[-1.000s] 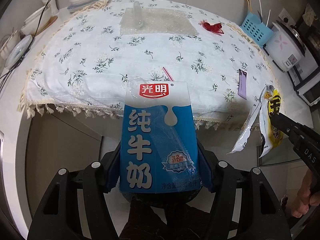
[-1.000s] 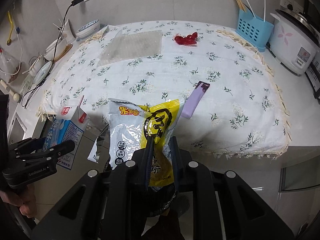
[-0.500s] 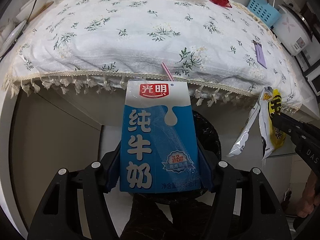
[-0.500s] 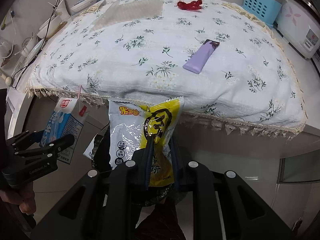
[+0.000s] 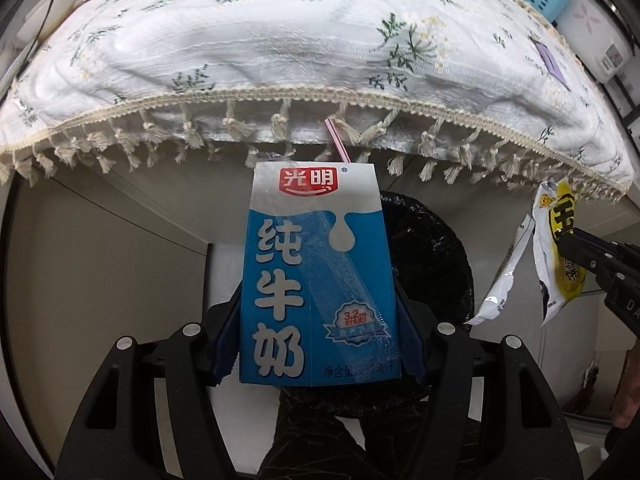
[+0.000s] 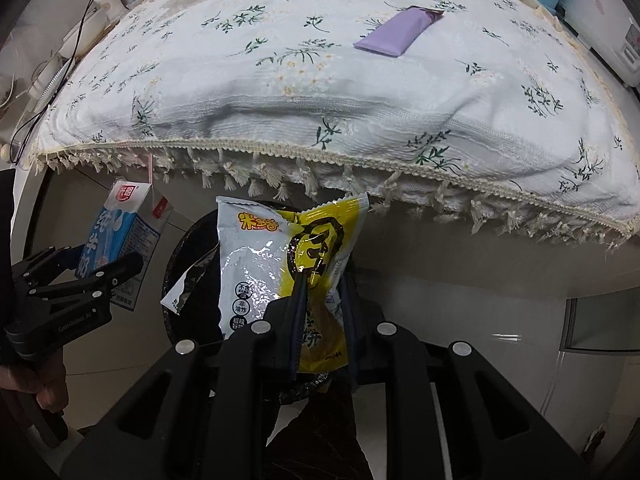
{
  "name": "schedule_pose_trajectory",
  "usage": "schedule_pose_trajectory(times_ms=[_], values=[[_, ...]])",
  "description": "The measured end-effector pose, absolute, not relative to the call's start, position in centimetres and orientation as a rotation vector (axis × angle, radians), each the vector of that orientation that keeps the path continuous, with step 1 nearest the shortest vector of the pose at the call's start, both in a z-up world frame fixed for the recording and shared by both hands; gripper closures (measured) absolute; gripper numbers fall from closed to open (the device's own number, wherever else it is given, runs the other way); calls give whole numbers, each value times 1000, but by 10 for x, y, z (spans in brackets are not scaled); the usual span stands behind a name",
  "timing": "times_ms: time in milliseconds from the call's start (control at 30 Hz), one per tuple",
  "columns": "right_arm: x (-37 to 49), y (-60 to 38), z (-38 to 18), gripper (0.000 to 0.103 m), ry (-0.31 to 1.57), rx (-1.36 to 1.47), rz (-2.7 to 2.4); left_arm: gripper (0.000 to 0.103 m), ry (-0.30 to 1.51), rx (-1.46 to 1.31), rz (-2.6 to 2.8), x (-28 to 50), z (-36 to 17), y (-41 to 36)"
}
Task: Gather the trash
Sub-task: 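Lower the left tool over the black bin and open it to drop the carton, then open the right tool over the black bin to drop the yellow packet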
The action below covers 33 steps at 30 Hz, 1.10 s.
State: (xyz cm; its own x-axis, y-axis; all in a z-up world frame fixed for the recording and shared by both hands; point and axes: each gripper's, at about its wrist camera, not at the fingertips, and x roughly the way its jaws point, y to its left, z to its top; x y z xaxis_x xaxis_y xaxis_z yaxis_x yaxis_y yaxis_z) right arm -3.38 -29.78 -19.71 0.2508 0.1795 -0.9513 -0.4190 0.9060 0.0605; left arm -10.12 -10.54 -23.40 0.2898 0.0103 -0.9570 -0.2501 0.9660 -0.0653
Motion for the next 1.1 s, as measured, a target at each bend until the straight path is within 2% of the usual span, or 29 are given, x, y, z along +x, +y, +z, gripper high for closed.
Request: schedule_pose_trajectory(times_ms=[367, 667, 767, 1100], values=[[-35, -330, -202, 87, 1279, -199, 356, 40, 1318, -170, 102, -94, -265, -133], [-34, -343, -206, 87, 1295, -189, 333, 38, 1303, -145, 32, -86, -263, -153], [-34, -346, -206, 87, 1297, -186, 341, 34, 1287, -151, 39, -86, -260, -151], [-29, -312, -219, 87, 1312, -209, 395, 10, 1231, -236, 87, -92, -234, -111]])
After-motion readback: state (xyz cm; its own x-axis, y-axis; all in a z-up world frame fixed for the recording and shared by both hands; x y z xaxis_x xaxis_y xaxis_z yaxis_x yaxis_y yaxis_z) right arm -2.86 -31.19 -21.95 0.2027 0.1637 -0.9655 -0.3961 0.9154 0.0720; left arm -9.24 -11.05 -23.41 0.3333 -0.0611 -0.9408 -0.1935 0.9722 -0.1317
